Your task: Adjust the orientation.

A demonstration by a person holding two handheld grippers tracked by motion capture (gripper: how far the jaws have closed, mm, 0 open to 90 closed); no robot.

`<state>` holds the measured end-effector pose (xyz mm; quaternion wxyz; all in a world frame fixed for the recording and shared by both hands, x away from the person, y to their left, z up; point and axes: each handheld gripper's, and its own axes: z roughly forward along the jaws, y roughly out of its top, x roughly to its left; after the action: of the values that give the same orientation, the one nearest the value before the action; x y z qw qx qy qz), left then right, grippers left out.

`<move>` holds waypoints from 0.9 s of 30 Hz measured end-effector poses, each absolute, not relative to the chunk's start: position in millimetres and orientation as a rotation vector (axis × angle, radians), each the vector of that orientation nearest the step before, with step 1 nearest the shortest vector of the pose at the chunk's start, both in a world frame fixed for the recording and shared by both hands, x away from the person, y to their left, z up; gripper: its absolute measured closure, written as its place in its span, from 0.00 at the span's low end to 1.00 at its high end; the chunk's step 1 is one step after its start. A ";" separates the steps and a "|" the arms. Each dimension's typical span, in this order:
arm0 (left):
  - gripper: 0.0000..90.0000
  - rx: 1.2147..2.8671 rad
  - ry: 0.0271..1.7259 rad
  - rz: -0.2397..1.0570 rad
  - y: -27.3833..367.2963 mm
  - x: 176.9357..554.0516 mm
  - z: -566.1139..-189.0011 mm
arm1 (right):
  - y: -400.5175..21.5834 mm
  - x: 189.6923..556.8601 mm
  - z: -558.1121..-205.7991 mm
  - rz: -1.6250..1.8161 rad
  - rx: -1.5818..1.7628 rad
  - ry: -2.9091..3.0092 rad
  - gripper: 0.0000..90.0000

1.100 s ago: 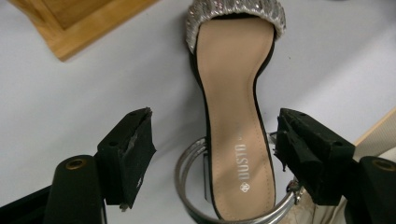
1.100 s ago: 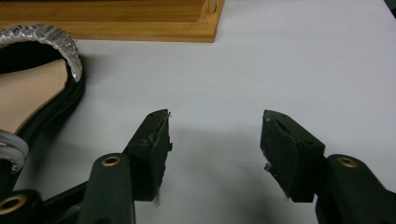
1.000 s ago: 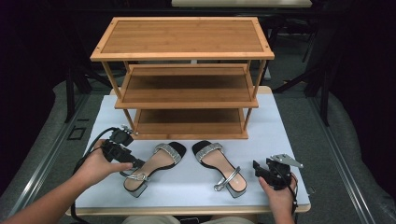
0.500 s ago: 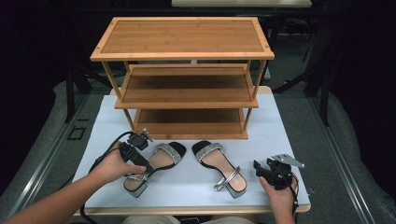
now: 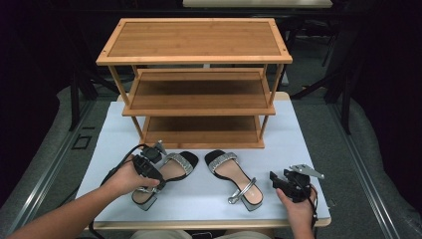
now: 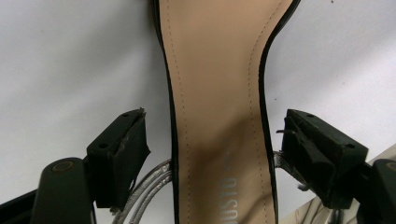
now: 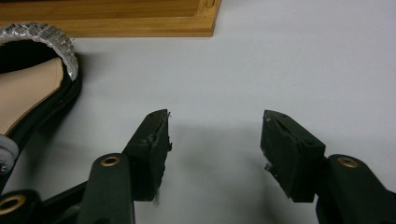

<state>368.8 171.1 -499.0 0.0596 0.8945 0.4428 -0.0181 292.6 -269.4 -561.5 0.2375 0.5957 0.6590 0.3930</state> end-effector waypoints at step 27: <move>0.40 2.761 1.349 -0.064 161.6 370.3 -511.7 | -272.3 294.4 -563.6 1.067 1.665 1.818 0.46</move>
<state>370.3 161.6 -511.7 0.0339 0.8978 0.4386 -0.0209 294.4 -272.3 -563.6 0.2257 0.6037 0.6594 0.3870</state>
